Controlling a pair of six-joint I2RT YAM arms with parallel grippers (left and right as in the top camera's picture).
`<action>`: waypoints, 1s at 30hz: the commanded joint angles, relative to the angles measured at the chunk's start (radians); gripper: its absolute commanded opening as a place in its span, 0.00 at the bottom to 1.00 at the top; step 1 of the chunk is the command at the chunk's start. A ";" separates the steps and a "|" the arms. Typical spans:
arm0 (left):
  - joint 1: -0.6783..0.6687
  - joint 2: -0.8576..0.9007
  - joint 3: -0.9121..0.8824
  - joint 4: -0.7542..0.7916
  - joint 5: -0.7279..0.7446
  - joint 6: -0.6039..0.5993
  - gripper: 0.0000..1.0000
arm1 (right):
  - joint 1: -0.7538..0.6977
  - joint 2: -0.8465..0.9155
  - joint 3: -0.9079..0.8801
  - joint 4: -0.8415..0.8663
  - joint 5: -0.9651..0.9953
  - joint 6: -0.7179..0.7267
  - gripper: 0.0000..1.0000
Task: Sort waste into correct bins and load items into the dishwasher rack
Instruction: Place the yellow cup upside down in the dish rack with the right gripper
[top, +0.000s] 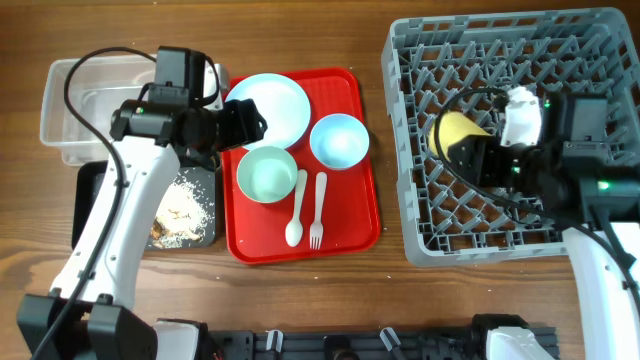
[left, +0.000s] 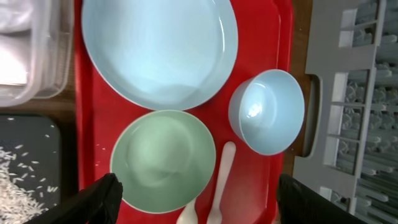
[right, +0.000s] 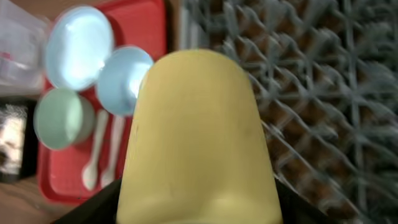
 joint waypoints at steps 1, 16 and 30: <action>0.004 -0.016 0.002 0.000 -0.045 0.020 0.81 | -0.045 0.019 0.066 -0.092 0.129 0.047 0.26; 0.003 -0.016 0.001 -0.001 -0.045 0.019 0.81 | -0.221 0.388 0.077 -0.103 0.213 0.069 0.19; 0.003 -0.016 0.001 -0.010 -0.045 0.019 0.83 | -0.220 0.422 0.077 -0.043 0.218 0.064 0.97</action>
